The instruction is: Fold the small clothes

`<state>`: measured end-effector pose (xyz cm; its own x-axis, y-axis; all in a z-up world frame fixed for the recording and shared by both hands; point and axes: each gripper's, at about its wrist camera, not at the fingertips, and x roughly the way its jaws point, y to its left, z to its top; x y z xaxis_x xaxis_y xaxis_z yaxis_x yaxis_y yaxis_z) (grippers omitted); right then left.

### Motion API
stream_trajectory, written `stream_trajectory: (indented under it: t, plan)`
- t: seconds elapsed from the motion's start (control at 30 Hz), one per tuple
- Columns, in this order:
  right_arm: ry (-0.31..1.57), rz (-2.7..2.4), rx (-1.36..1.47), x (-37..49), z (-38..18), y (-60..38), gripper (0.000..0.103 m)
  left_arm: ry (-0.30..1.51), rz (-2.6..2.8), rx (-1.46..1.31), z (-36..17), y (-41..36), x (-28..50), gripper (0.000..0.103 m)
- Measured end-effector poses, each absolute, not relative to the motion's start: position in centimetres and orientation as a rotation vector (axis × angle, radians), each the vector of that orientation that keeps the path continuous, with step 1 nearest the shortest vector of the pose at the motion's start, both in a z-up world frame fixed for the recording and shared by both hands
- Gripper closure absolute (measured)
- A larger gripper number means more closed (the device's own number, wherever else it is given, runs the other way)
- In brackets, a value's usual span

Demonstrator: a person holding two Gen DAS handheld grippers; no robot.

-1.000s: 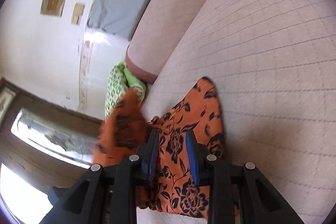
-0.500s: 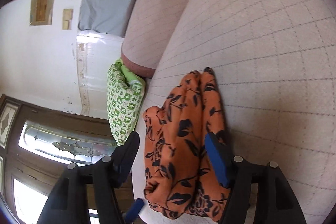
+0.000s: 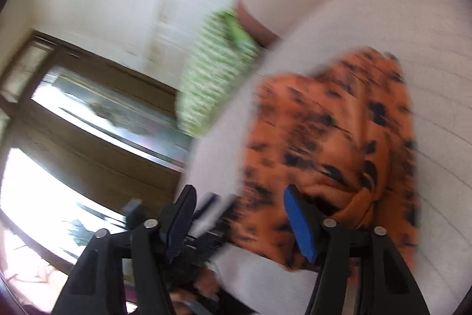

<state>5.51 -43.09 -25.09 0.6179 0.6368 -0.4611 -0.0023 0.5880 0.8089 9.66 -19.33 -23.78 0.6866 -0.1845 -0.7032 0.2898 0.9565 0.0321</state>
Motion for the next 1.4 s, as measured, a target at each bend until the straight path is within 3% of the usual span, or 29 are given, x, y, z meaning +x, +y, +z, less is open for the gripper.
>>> stream_trajectory:
  t: [0.03, 0.1, 0.3, 0.5, 0.7, 0.8, 1.23, 1.4]
  plan:
    - [0.874, 0.374, 0.825, 5.5, -25.7, -43.1, 0.075, 0.778, -0.275, 0.151, -23.8, -19.4, 9.9, 0.033]
    - [0.922, 0.298, 0.726, 5.4, -26.6, -43.4, 0.093, 0.785, -0.303, 0.159, -23.7, -19.7, 10.5, 0.033]
    - [0.923, 0.253, 0.685, 5.7, -26.5, -43.4, 0.096, 0.811, -0.37, 0.145, -24.2, -18.7, 11.6, 0.033]
    - [0.793, 0.217, 0.724, 8.2, -22.5, -43.9, 0.09, 0.77, -0.414, 0.229, -24.4, -19.0, 10.0, 0.034]
    - [1.029, -0.053, 0.699, 16.0, -27.0, -43.5, 0.09, 0.794, -0.438, 0.173, -24.5, -18.5, 10.0, 0.034]
    - [1.042, -0.093, 0.813, 17.4, -29.1, -45.0, 0.091, 0.78, -0.427, 0.193, -24.4, -18.7, 9.8, 0.034]
    - [0.882, 0.024, 0.633, 8.7, -21.6, -41.5, 0.09, 0.785, -0.378, 0.195, -24.3, -19.1, 9.6, 0.034]
    - [0.934, 0.04, 0.58, 5.5, -22.6, -40.2, 0.09, 0.779, -0.367, 0.195, -24.4, -19.2, 9.4, 0.033]
